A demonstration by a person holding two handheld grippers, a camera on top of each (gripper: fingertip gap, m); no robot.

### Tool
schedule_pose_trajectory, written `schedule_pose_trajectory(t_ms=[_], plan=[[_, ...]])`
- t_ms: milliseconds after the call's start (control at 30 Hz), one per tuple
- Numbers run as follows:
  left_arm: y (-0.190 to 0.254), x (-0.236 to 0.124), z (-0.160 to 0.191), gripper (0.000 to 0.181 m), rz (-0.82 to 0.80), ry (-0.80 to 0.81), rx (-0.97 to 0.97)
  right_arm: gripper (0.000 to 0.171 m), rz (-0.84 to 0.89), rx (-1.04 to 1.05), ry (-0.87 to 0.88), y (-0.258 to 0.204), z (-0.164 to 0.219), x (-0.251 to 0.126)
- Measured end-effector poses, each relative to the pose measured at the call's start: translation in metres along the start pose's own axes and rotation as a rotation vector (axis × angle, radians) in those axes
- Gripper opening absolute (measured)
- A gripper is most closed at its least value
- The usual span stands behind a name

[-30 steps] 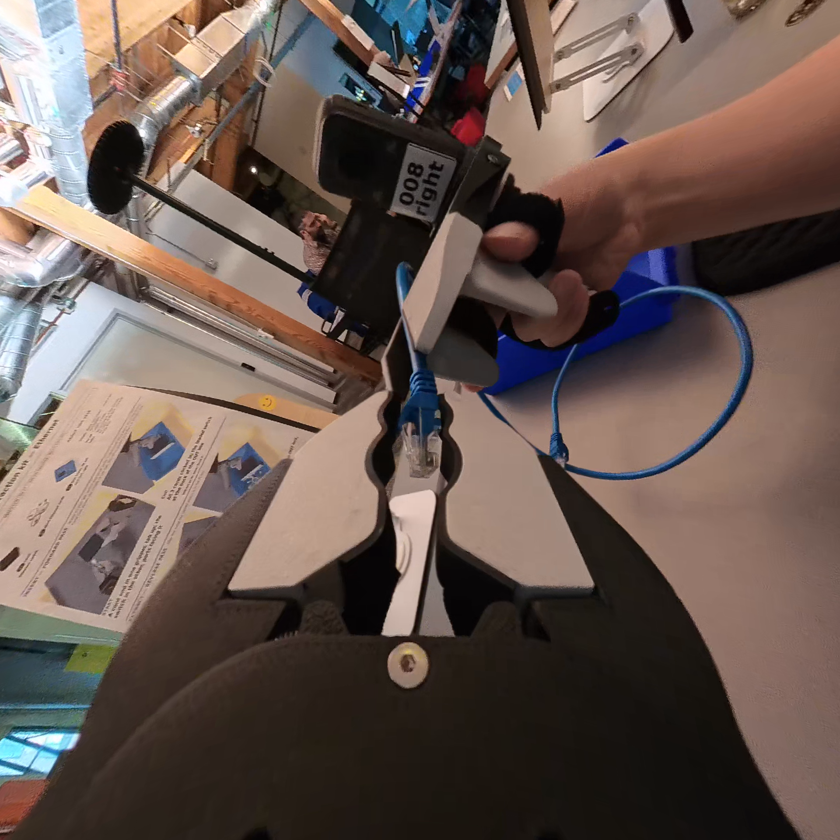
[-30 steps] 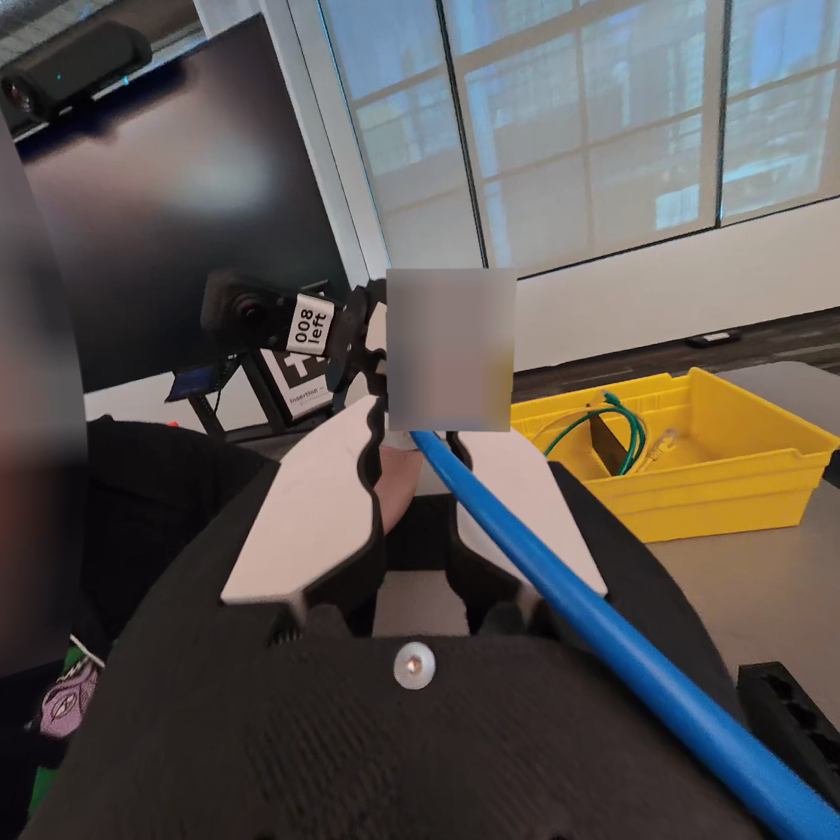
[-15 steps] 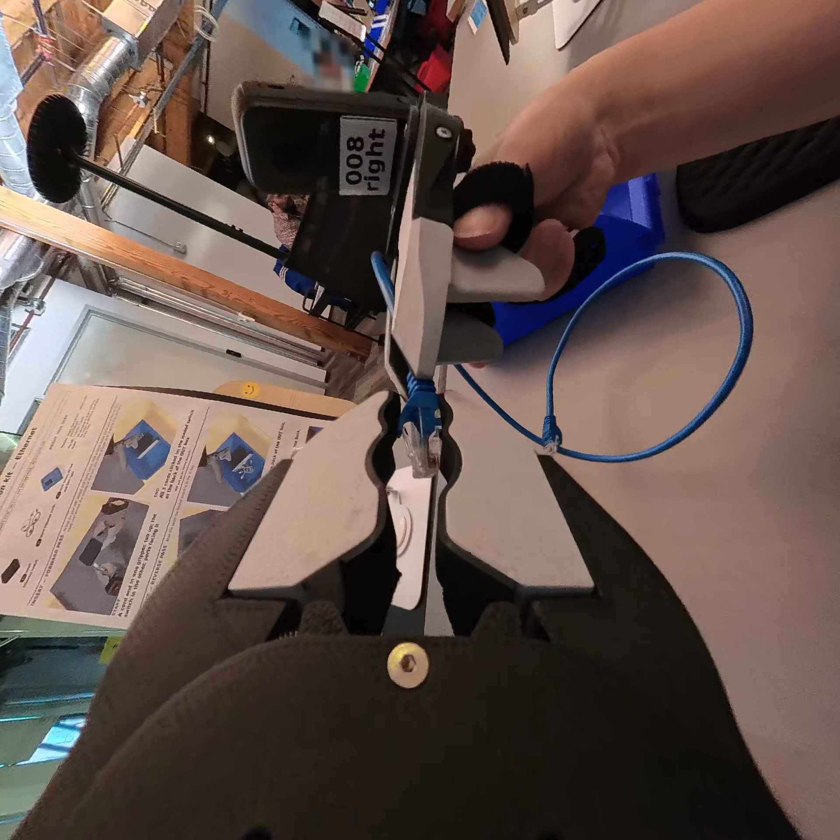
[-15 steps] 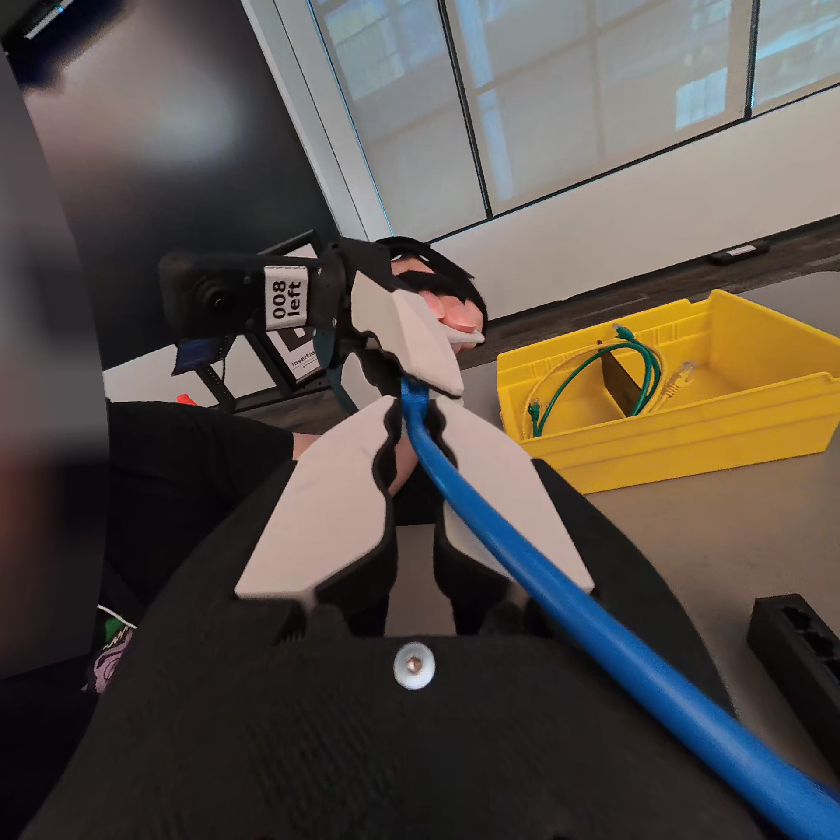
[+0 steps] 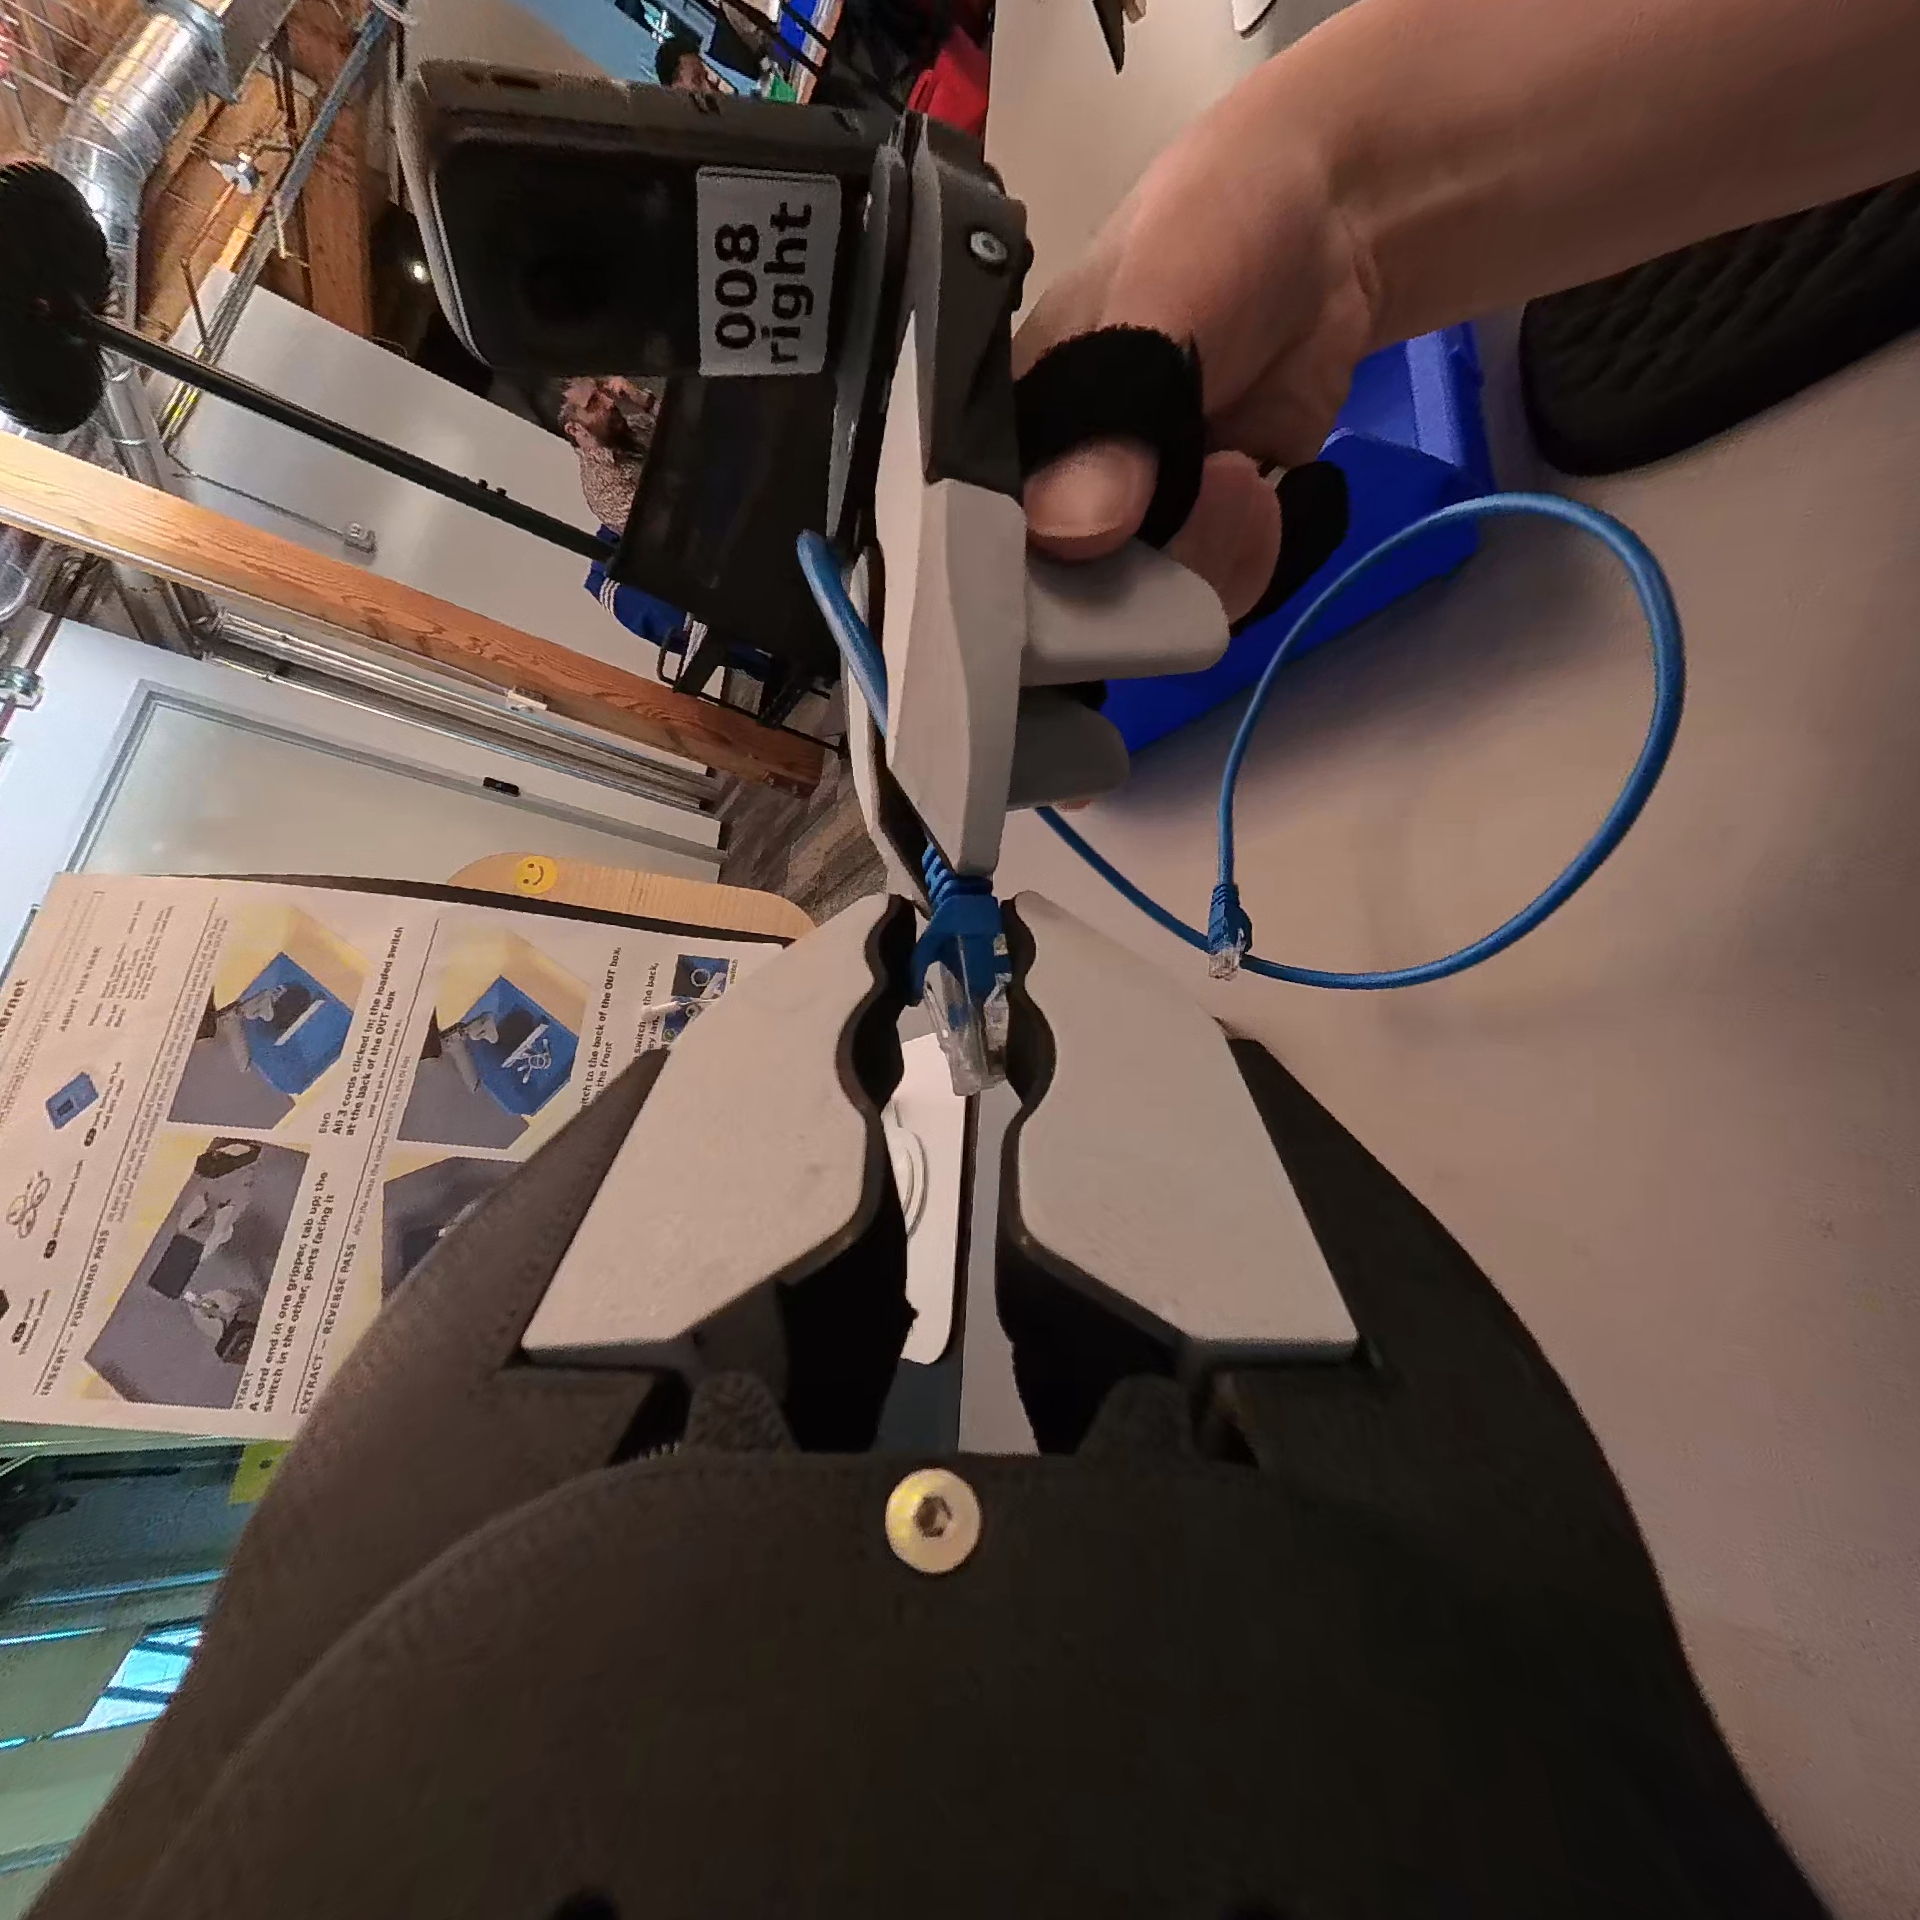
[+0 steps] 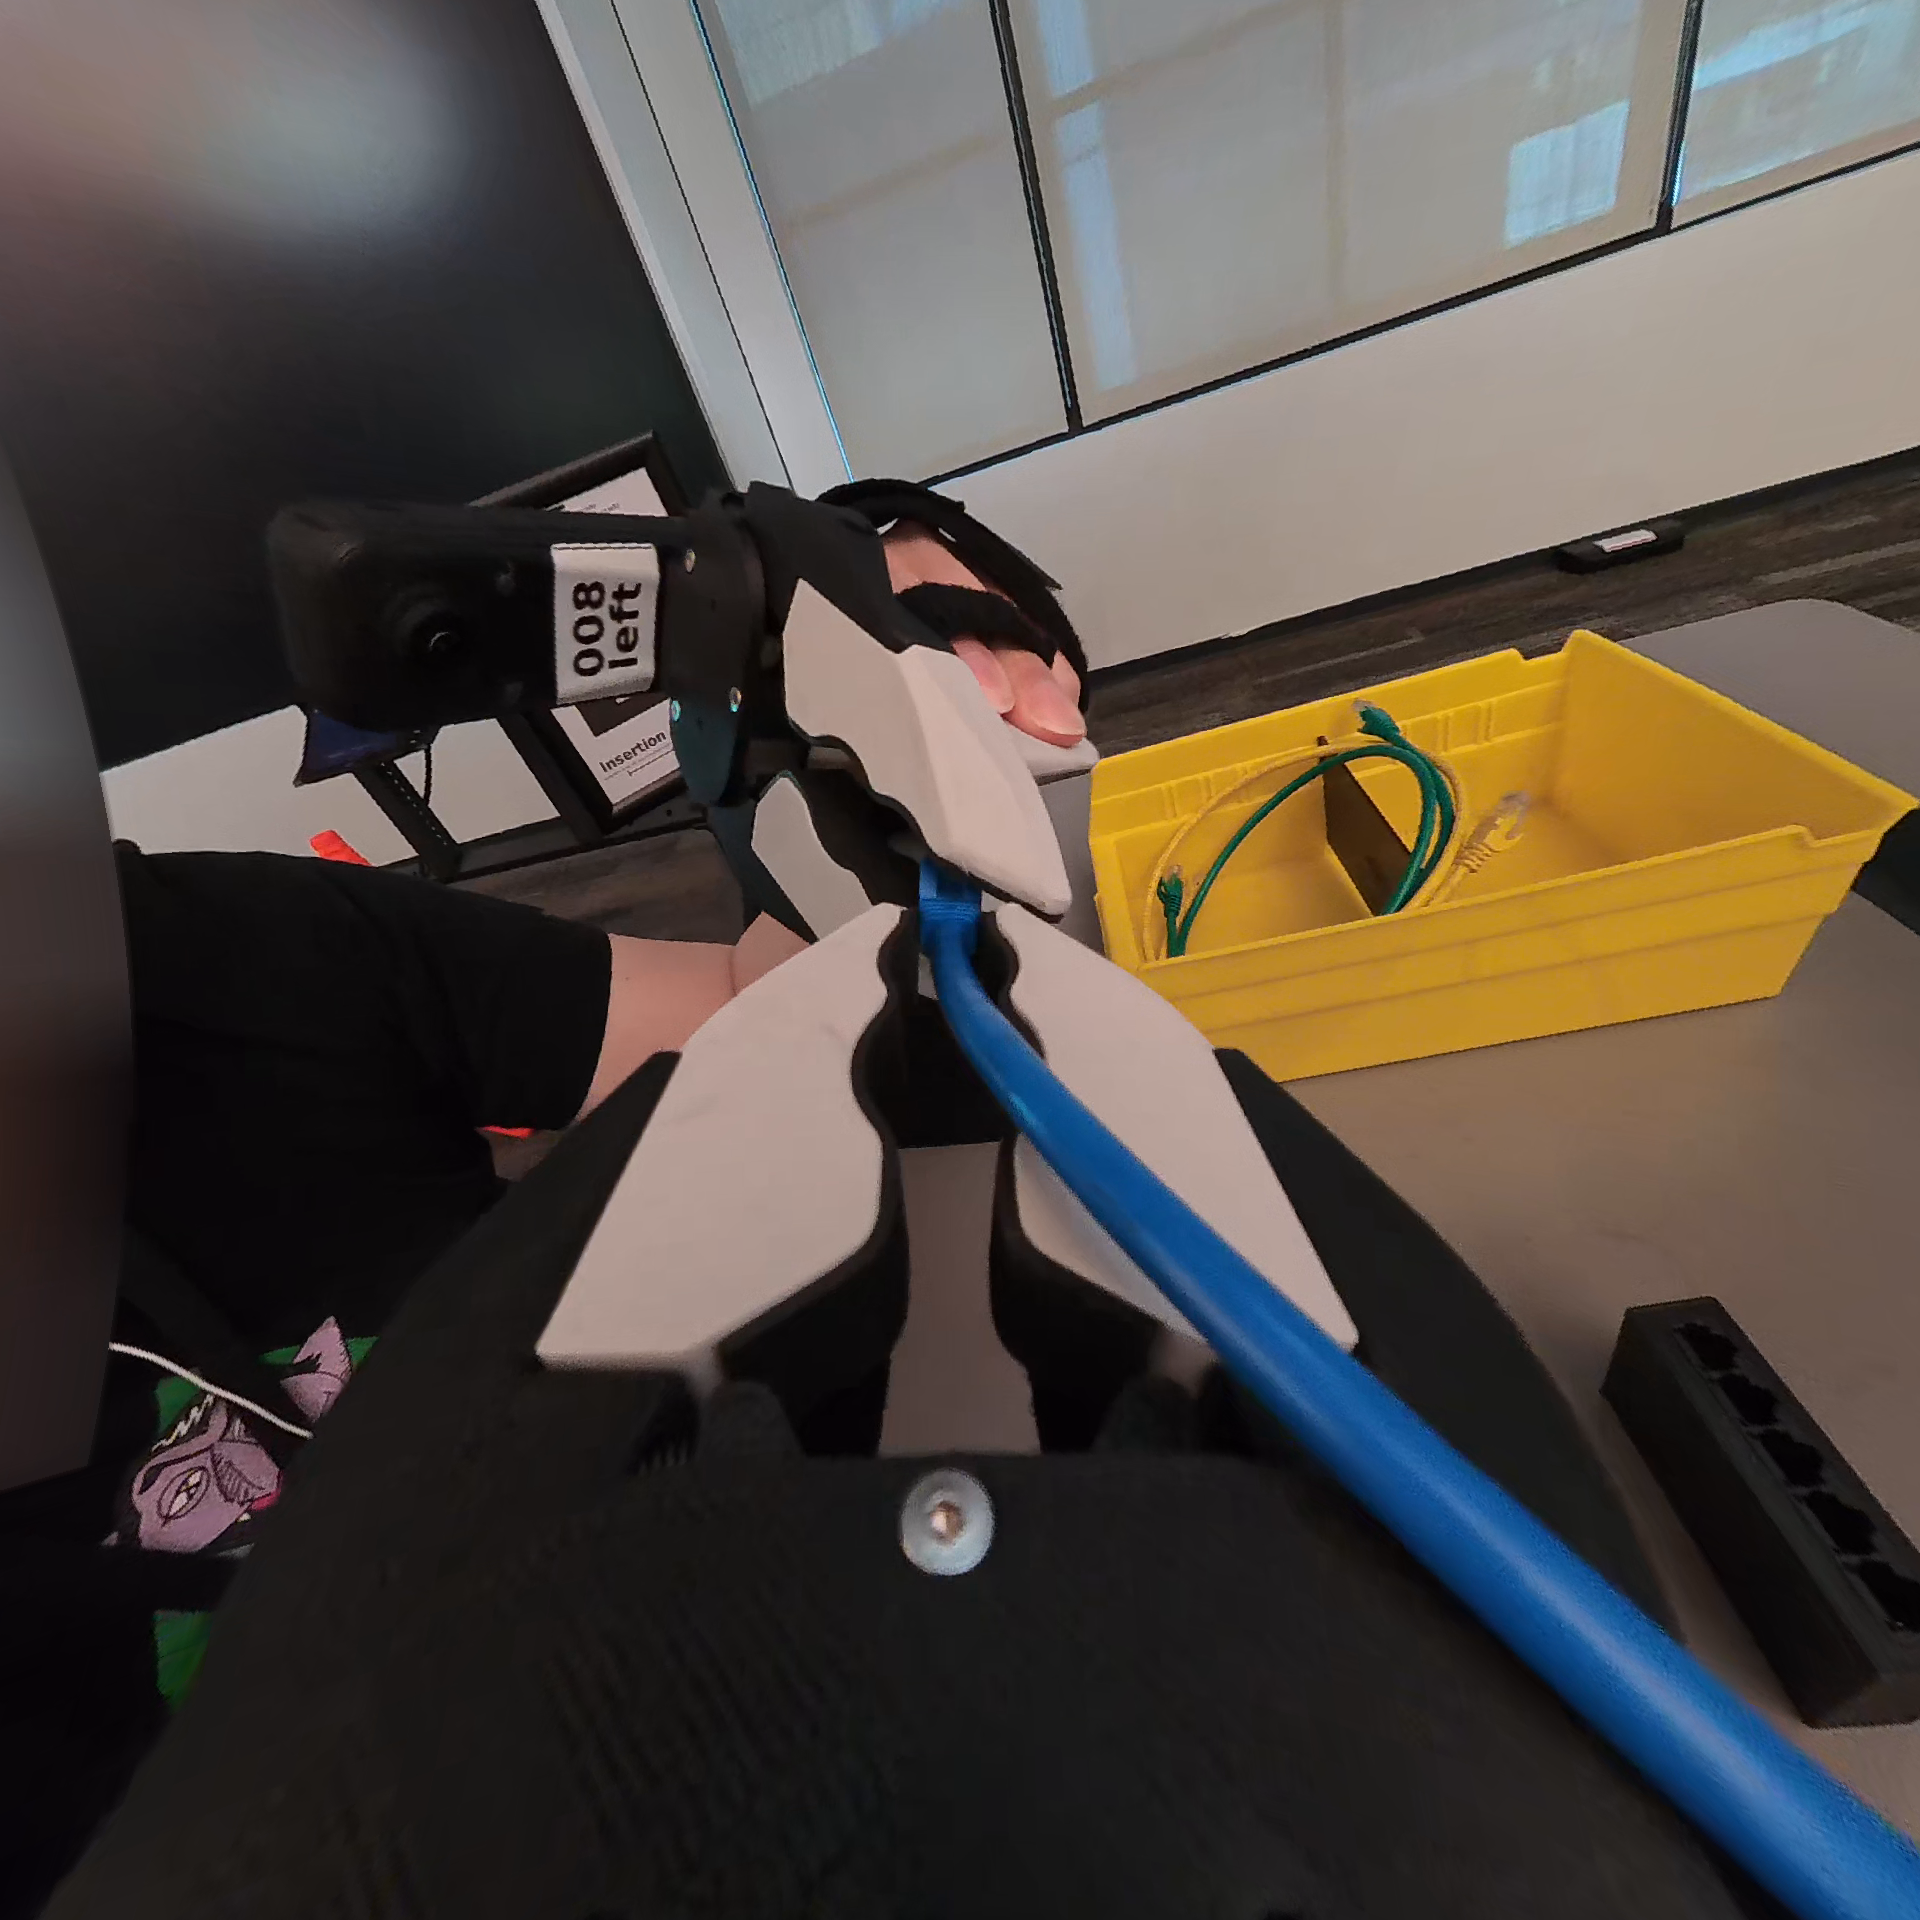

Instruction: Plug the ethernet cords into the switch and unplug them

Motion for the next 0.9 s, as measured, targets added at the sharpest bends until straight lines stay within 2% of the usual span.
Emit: schedule_pose_trajectory(t_ms=[167,267,400,467,533,633,800,900], plan=[[-0.001,0.002,0.002,0.015,-0.014,-0.008,-0.008,0.012,0.014,-0.026,-0.004,0.002,0.000,-0.001],[-0.006,0.004,-0.001,0.017,-0.052,0.020,-0.091,0.011,0.023,-0.066,0.034,0.002,-0.007,-0.003],[-0.025,-0.007,-0.006,0.046,-0.136,0.078,-0.212,0.011,0.100,-0.244,0.143,0.008,-0.026,-0.015],[-0.036,-0.015,-0.007,0.049,-0.185,0.116,-0.276,0.012,0.163,-0.387,0.228,0.008,-0.041,-0.024],[-0.046,-0.019,-0.004,0.044,-0.239,0.133,-0.342,0.012,0.183,-0.547,0.336,-0.001,-0.055,-0.033],[-0.052,-0.010,-0.007,0.043,-0.240,0.240,-0.536,0.012,0.211,-0.740,0.434,-0.015,-0.063,-0.039],[-0.050,0.010,-0.018,0.052,-0.031,0.531,-1.057,0.011,0.352,-1.064,0.464,-0.026,-0.062,-0.039],[-0.054,0.011,-0.017,0.050,-0.015,0.589,-1.140,0.011,0.455,-1.238,0.440,-0.026,-0.061,-0.040]])
Point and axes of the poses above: each gripper's, where its closed fingertips meet, x out along the fingers, z out of its underside, y = z × x across the jaws, the point moved 3 cm from there along -x, back along the fingers, and after that the axes turned 13 degrees about y, right-handed, at the moved point
